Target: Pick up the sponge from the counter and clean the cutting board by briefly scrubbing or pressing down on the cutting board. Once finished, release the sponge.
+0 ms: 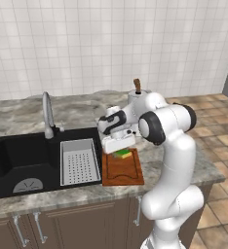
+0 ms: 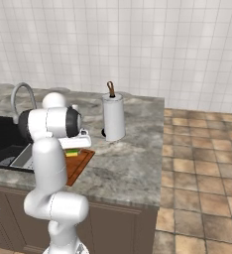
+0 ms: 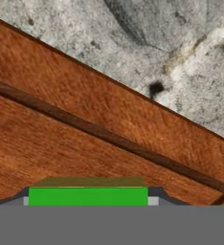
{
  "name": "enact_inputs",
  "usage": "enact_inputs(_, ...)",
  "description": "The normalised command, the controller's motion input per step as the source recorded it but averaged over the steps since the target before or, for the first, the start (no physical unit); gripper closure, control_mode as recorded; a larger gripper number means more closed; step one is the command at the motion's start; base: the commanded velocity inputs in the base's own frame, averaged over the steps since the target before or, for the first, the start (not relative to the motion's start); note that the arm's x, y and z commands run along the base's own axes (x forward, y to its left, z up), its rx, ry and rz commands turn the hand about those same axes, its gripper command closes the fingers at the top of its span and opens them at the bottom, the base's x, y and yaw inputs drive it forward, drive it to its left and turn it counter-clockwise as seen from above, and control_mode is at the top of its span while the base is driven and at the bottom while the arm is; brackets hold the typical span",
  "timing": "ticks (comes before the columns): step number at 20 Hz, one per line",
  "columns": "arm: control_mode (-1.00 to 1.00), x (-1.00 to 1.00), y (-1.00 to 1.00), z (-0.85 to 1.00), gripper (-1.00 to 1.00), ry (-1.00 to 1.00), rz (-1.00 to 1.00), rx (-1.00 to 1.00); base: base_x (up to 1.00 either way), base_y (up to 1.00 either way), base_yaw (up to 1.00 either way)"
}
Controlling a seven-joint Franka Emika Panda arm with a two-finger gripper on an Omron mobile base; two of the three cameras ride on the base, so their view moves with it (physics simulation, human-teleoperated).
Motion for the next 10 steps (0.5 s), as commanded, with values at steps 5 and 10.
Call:
enact_inputs(5, -1.00, 0.36, -0.59, -0.31, 1.00, 0.00, 0.00, 0.00, 0.00, 0.00, 0.00)
enact_inputs(10, -1.00, 0.00, -0.29, -0.45, 1.00, 0.00, -0.01, 0.00, 0.00, 0.00, 0.00)
